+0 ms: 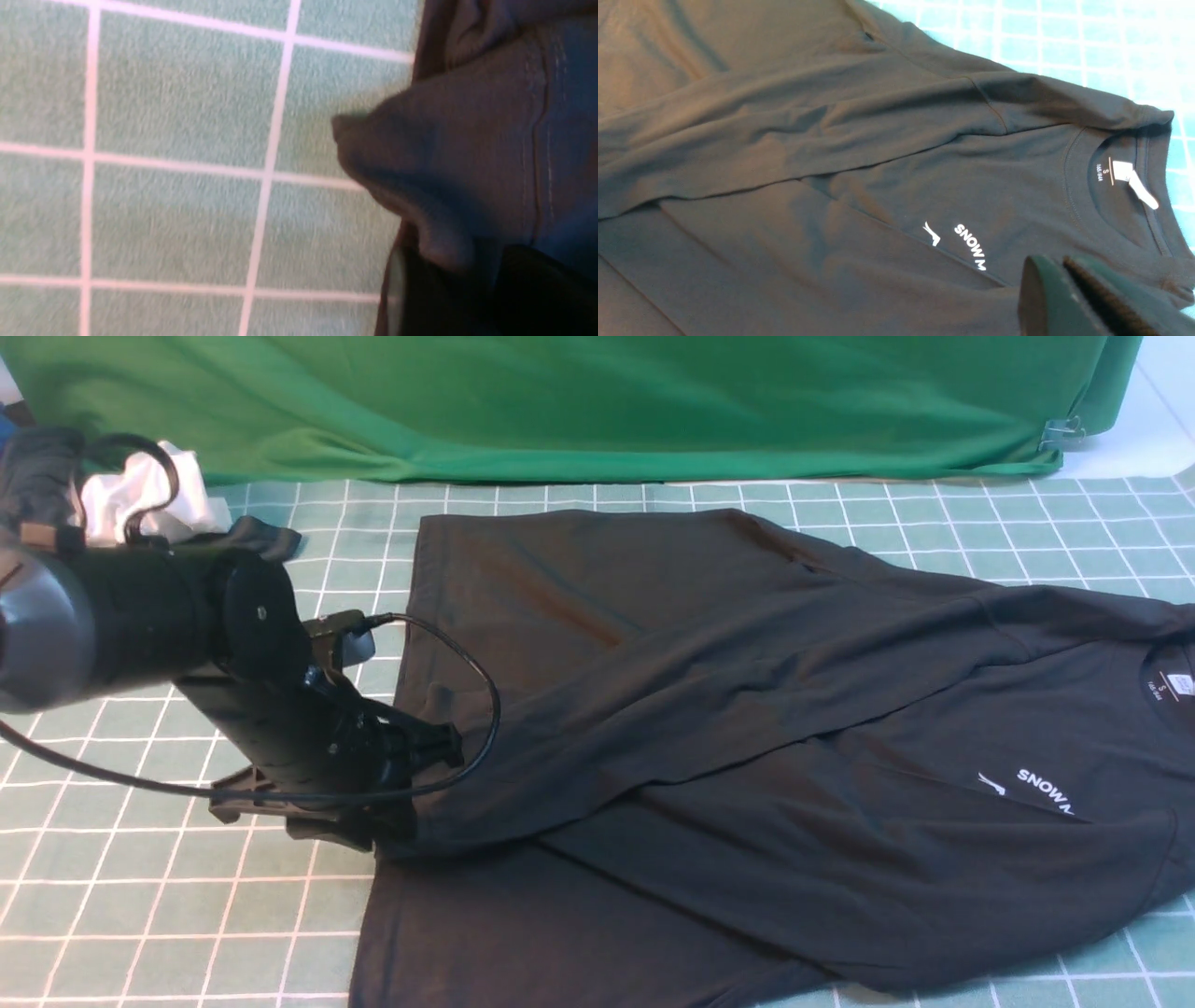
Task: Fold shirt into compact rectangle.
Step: 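Fold the left side of the dark shirt inward over its body with the left gripper, then grasp the near edge of the shirt at its hem and shoulder corners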
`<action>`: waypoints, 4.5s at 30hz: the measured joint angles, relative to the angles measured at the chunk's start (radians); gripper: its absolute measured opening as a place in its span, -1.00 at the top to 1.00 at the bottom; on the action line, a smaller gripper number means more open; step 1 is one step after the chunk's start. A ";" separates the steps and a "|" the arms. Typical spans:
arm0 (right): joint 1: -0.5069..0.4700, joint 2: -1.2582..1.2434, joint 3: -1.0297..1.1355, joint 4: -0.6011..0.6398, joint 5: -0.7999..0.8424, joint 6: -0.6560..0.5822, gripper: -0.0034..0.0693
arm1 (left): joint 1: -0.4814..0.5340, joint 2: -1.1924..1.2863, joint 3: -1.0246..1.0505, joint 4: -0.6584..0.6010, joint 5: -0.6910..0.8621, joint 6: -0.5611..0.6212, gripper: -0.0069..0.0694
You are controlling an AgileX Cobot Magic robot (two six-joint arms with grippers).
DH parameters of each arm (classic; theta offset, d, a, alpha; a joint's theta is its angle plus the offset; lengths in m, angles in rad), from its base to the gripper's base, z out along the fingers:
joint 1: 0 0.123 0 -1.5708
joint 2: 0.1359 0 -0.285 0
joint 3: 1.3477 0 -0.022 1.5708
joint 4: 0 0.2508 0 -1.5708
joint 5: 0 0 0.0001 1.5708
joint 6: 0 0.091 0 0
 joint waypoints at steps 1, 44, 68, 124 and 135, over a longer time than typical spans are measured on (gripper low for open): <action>0.000 0.000 0.000 0.000 0.000 0.000 0.79 | 0.000 -0.012 -0.017 0.010 0.027 0.000 0.06; 0.000 0.040 0.000 0.000 -0.009 0.000 0.65 | -0.001 -0.197 0.343 -0.224 0.028 0.106 0.12; 0.000 0.040 0.000 0.000 -0.009 0.000 0.65 | -0.001 -0.130 0.332 -0.274 0.045 0.143 0.12; 0.606 0.747 0.149 -0.528 -0.068 0.000 0.82 | 0.000 -0.268 0.342 -0.139 -0.047 0.238 0.79; 0.621 0.559 0.274 -0.315 0.083 0.017 0.84 | -0.001 -0.365 0.426 -0.117 0.061 0.231 0.79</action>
